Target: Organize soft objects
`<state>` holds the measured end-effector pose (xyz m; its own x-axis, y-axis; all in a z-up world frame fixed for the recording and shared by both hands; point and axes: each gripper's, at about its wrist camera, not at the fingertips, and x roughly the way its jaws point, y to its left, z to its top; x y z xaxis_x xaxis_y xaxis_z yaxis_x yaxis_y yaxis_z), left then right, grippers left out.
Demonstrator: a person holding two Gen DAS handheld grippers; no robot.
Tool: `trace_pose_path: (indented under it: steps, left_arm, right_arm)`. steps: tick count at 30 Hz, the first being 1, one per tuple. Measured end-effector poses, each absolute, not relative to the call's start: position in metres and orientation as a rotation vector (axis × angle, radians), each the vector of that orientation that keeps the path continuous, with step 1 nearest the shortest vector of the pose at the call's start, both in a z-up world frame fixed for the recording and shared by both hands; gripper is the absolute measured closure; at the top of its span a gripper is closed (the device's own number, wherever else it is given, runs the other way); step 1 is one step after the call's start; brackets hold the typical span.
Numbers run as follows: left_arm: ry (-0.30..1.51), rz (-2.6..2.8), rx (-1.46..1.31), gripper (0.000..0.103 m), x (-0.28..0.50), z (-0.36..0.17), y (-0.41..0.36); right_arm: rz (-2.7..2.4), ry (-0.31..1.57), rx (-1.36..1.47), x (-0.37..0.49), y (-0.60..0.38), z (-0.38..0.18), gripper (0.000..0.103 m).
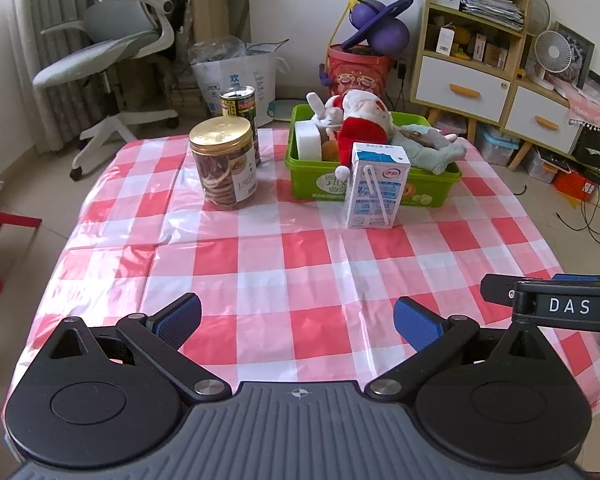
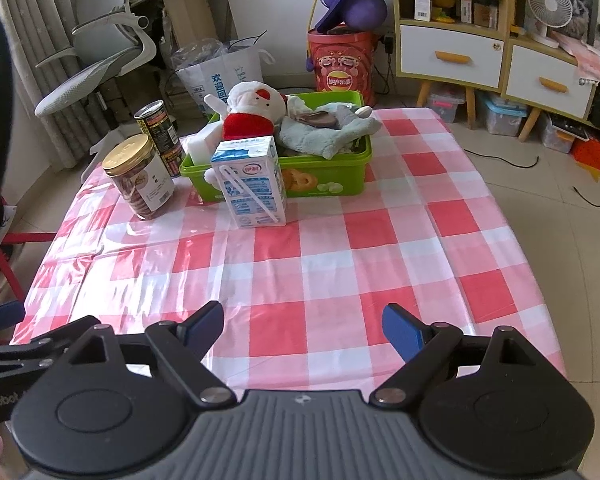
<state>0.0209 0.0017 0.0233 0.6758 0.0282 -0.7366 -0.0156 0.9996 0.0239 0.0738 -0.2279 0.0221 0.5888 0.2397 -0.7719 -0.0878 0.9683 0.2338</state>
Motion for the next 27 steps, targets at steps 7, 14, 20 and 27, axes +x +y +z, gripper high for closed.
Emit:
trace_pose_path:
  steps: [7,14,20,27]
  left_arm:
    - [0.832,0.025,0.016,0.005,0.0209,0.0224,0.002]
    - [0.836,0.026,0.016,0.005,0.0209,0.0205,0.0019]
    - [0.838,0.026,0.017,0.005,0.0209,0.0197,0.0019]
    - [0.841,0.027,0.019,0.005,0.0192,0.0148,0.0016]
  right_arm:
    - [0.197,0.928,0.172,0.0738,-0.2244,0.0208,0.032]
    - [0.196,0.929,0.173,0.0736,-0.2243,0.0206,0.032]
    - [0.197,0.929,0.173,0.0736,-0.2244,0.0205,0.032]
    - [0.197,0.928,0.173,0.0736,-0.2245,0.0205,0.032]
